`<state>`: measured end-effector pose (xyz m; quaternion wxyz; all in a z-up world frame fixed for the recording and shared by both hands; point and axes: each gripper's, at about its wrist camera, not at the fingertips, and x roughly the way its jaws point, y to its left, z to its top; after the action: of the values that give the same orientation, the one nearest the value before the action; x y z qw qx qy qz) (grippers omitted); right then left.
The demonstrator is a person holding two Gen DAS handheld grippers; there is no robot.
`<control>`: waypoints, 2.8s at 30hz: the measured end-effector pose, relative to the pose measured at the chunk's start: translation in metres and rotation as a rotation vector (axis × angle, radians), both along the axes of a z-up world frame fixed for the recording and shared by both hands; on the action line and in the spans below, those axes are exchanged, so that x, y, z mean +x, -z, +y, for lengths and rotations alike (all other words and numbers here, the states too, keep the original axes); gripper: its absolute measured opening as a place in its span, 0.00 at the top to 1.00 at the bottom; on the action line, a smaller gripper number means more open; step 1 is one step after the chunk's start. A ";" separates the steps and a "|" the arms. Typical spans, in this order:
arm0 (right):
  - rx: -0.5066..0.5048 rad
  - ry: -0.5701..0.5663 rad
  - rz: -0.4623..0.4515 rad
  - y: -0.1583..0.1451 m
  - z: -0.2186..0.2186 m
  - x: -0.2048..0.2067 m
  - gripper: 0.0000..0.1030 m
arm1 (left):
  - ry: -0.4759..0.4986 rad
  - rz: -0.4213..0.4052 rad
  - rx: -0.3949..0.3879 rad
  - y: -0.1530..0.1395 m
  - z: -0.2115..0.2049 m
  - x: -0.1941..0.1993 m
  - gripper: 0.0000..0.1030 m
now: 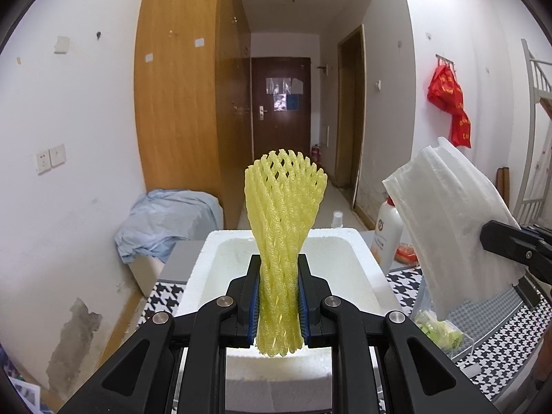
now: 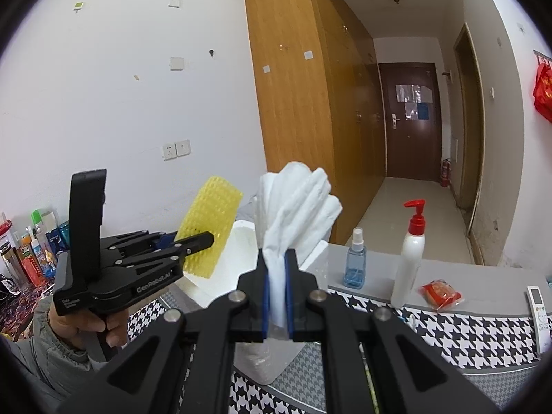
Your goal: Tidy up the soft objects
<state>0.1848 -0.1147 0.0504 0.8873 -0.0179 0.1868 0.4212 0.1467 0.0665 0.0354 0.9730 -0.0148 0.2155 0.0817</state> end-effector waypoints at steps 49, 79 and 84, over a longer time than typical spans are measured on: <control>-0.082 -0.050 0.011 -0.005 0.065 0.010 0.90 | -0.184 -0.115 0.033 -0.008 0.046 -0.069 0.01; -0.201 -0.076 0.000 0.018 0.101 0.009 0.04 | -0.180 -0.114 -0.005 0.001 0.049 -0.083 0.01; -0.194 -0.088 0.011 0.020 0.099 0.010 0.01 | -0.185 -0.117 0.004 0.000 0.050 -0.083 0.01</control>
<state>0.1949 -0.0156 0.0309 0.8611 -0.1094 0.2308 0.4396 0.0635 0.1163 0.0355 0.9723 -0.0372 0.1558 0.1705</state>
